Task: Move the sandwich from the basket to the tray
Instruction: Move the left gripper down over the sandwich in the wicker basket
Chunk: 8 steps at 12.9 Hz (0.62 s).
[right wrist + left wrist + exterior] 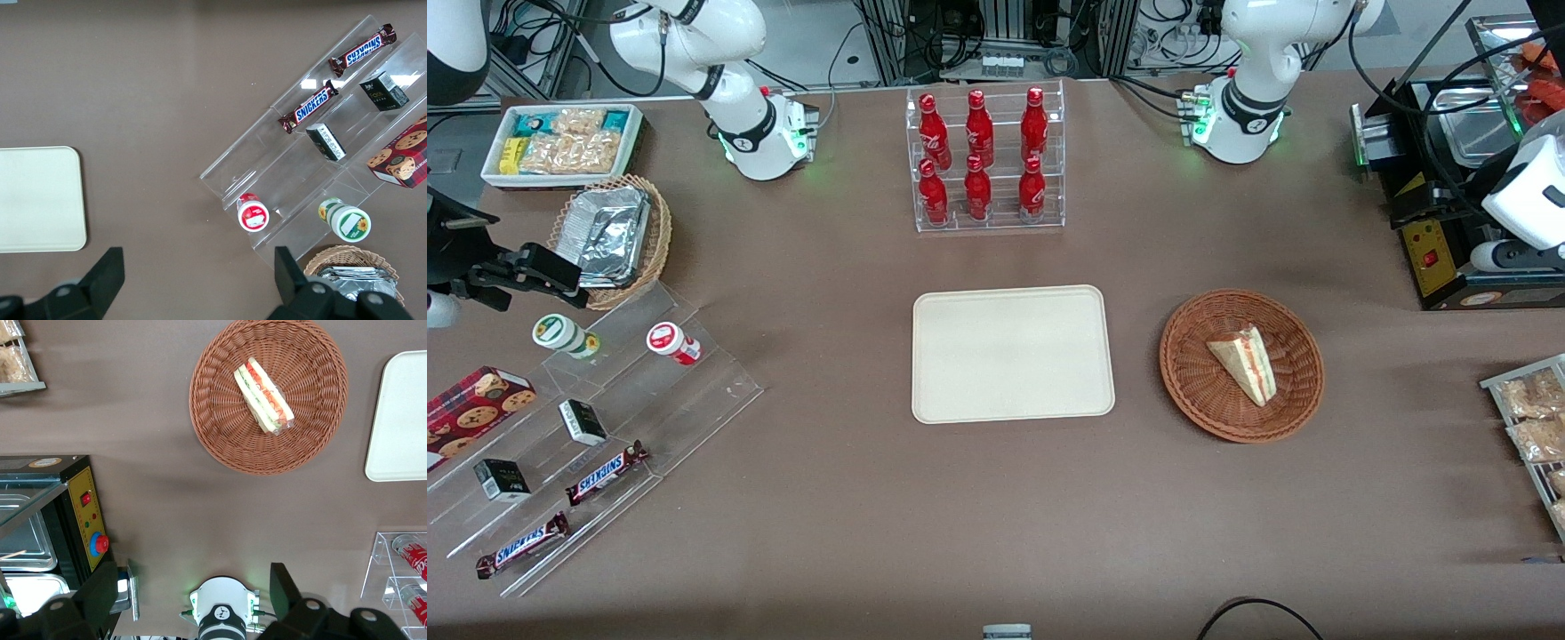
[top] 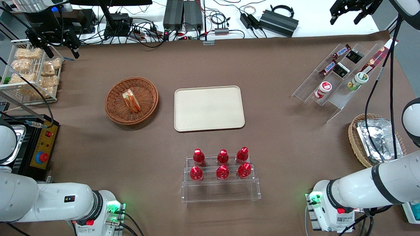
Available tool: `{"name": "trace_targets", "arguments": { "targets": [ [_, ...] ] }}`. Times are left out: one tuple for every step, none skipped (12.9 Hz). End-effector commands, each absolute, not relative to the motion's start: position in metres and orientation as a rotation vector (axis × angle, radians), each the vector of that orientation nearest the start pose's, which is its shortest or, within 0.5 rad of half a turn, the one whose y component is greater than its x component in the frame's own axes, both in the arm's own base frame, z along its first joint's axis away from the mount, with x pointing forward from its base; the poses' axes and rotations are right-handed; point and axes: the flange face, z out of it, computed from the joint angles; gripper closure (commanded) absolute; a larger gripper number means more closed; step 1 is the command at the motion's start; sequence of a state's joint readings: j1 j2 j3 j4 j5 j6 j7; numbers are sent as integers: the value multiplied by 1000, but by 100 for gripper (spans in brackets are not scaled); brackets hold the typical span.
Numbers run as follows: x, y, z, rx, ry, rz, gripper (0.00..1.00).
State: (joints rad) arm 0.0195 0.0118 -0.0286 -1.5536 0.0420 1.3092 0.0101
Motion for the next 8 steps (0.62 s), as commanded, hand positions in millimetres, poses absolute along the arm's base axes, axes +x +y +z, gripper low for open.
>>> {"name": "trace_targets", "arguments": {
  "targets": [
    [525, -2, 612, -3075, 14, 410, 0],
    [528, -4, 606, -3074, 20, 419, 0],
    [535, -4, 589, -3067, 35, 466, 0],
    [540, -5, 571, -3060, 41, 523, 0],
    [546, -11, 546, -3049, 60, 574, 0],
    [549, -21, 525, -3041, 90, 572, 0],
    [550, -23, 506, -3042, 97, 556, 0],
    [550, -24, 490, -3046, 100, 539, 0]
  ]
}}
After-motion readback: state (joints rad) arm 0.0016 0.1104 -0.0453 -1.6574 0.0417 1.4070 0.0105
